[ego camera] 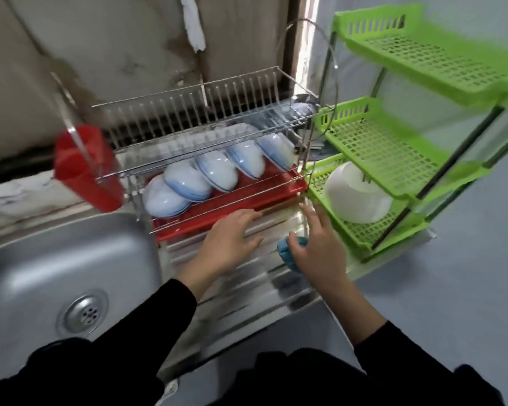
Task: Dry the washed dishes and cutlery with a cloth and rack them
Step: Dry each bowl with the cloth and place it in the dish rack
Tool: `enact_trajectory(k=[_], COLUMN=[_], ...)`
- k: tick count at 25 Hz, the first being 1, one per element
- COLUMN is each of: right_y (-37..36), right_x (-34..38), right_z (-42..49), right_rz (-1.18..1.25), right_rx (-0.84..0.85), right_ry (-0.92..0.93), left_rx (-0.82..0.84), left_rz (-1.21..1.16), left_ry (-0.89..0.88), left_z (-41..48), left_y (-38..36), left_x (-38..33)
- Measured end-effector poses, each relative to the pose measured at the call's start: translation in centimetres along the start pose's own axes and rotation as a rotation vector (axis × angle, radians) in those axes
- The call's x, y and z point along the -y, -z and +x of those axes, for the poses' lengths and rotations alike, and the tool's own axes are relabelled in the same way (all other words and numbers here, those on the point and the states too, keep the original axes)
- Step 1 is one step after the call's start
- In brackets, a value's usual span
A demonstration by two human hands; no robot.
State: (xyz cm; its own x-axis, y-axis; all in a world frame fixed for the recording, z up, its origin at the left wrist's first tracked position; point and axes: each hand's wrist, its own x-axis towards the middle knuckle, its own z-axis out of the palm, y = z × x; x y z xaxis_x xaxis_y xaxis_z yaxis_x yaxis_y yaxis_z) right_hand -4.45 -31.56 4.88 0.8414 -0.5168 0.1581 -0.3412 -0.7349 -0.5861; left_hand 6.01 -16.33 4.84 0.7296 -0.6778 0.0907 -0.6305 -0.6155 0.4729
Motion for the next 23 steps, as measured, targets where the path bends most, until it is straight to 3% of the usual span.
enact_trajectory(k=[8, 16, 23], right_y=[-5.6, -12.1, -17.1], right_x=[11.7, 24.8, 35.5], right_z=[-10.1, -20.7, -26.3], right_rz=[0.017, 0.024, 0.049], right_rx=[0.217, 0.413, 0.582], right_ry=[0.303, 0.655, 0.897], left_rx=[-0.064, -0.166, -0.248], left_rz=[0.281, 0.365, 0.414], left_ry=[0.224, 0.551, 0.829], left_z=[-18.3, -38.7, -50.7], left_y=[7.1, 13.0, 16.8], left_x=[7.2, 12.1, 16.6])
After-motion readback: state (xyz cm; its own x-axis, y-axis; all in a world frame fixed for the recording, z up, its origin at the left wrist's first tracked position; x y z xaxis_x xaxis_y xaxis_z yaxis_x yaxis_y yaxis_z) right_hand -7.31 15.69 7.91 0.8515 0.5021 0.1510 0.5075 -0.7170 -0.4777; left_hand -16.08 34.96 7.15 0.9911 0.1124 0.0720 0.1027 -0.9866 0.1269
